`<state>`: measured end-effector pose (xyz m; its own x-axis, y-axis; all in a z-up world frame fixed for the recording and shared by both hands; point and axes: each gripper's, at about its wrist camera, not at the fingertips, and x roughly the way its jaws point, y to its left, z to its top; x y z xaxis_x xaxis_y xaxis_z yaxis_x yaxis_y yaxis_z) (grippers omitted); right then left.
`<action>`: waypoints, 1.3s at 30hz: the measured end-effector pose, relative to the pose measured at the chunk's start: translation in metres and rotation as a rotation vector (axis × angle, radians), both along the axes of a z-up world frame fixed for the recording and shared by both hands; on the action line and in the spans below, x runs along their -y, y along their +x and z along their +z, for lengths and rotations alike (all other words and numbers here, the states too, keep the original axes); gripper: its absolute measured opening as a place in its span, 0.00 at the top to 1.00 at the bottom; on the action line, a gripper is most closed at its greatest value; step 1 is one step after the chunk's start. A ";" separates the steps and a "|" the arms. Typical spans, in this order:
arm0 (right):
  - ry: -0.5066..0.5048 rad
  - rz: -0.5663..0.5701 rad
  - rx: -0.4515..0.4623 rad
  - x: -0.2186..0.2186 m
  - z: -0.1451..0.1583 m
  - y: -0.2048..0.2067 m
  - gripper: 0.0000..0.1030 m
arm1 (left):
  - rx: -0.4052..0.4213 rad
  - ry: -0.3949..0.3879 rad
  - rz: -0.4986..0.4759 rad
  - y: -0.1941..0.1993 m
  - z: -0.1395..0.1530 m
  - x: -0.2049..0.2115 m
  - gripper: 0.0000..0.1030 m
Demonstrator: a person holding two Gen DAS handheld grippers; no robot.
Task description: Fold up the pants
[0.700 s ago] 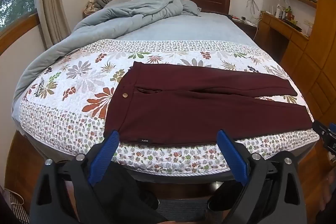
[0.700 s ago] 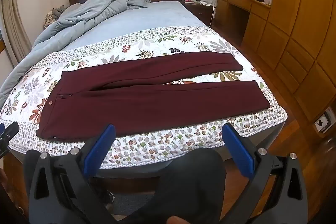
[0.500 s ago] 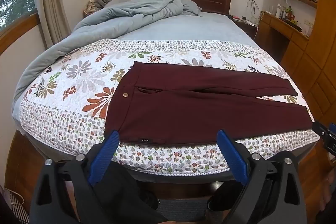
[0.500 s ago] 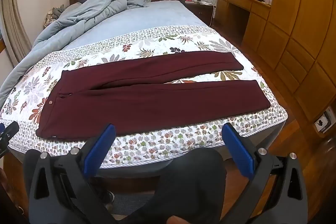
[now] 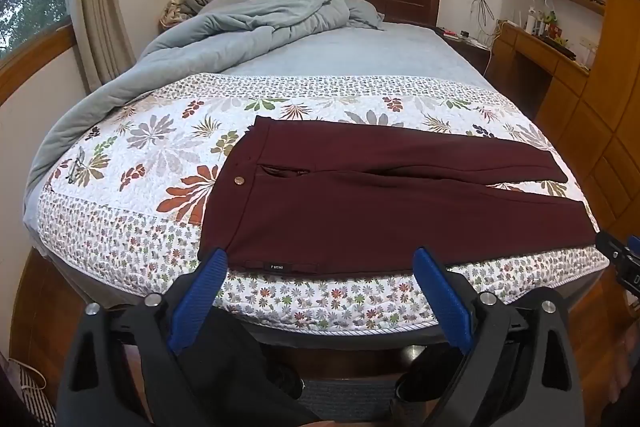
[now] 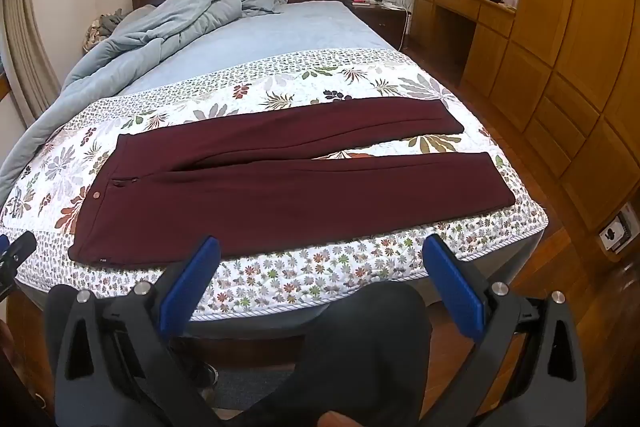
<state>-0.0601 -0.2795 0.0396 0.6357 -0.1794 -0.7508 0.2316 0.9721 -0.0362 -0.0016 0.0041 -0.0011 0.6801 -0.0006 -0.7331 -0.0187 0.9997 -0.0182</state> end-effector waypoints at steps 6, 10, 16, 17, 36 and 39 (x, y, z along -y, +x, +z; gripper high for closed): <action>-0.001 -0.001 0.000 -0.002 0.000 0.000 0.02 | -0.001 0.002 -0.001 0.002 -0.003 0.001 0.08; 0.000 0.000 -0.001 -0.001 0.001 -0.001 0.02 | -0.001 0.001 -0.001 0.002 -0.003 0.000 0.08; 0.001 -0.001 -0.001 -0.001 0.000 0.000 0.02 | -0.002 0.003 0.000 0.002 -0.002 0.000 0.08; 0.001 -0.001 -0.001 -0.001 0.000 0.000 0.02 | -0.004 0.004 0.000 0.001 -0.003 0.003 0.08; -0.003 0.008 0.004 -0.006 0.001 0.000 0.02 | -0.001 0.006 -0.001 0.001 -0.001 0.004 0.08; -0.004 0.009 0.007 -0.006 0.004 0.000 0.02 | 0.001 0.004 0.000 0.001 0.000 0.004 0.08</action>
<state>-0.0605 -0.2734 0.0431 0.6422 -0.1768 -0.7459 0.2235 0.9740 -0.0384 -0.0009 0.0004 -0.0008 0.6808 0.0024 -0.7324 -0.0189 0.9997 -0.0143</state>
